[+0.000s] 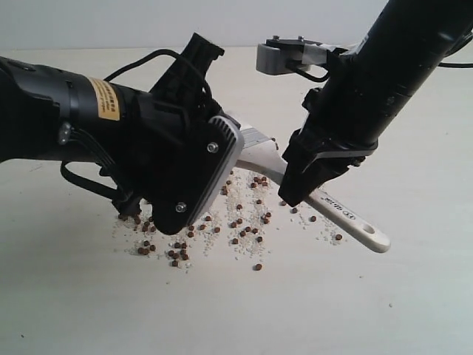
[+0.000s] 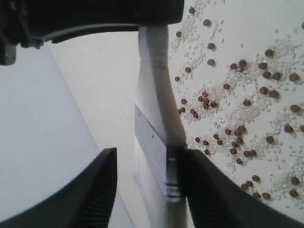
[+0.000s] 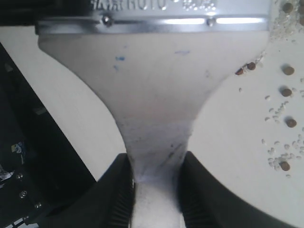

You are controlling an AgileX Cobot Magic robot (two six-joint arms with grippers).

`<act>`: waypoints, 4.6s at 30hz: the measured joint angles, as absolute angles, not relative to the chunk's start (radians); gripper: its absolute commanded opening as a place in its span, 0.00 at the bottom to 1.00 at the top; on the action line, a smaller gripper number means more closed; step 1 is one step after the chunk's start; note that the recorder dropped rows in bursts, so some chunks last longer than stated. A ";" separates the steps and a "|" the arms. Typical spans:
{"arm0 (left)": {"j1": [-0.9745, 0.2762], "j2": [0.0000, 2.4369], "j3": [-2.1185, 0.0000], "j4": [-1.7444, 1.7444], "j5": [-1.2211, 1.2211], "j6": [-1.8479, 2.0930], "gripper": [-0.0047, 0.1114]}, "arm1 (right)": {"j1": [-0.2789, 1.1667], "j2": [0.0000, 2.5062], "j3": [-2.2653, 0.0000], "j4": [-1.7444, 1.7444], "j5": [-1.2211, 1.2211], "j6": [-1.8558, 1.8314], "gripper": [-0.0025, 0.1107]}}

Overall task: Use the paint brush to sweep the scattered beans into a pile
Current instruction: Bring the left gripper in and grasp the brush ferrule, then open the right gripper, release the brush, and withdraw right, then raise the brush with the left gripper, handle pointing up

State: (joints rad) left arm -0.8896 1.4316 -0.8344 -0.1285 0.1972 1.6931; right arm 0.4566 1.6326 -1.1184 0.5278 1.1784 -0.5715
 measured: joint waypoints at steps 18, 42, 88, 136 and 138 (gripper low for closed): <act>-0.852 1.507 -0.834 -0.127 0.086 1.723 0.44 | 0.455 1.633 -1.118 0.534 1.201 -0.569 0.02; -0.842 1.514 -0.834 -0.127 0.102 1.723 0.10 | 0.453 1.633 -1.118 0.541 1.205 -0.529 0.02; -0.837 1.514 -0.834 -0.127 0.184 1.662 0.04 | 0.453 1.529 -1.184 0.424 1.147 -0.387 0.49; -0.314 1.456 -0.848 -0.956 0.716 1.379 0.04 | 0.453 0.780 -0.588 -0.305 0.212 0.365 0.02; -0.284 1.456 -0.820 -1.045 0.735 1.466 0.04 | 0.453 0.780 -0.534 -0.295 0.147 0.367 0.02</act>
State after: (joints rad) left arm -0.2836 1.4559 -0.8202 -1.0449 0.7346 1.4661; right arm 0.4534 0.7803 -0.5341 -0.2950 0.1465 0.3671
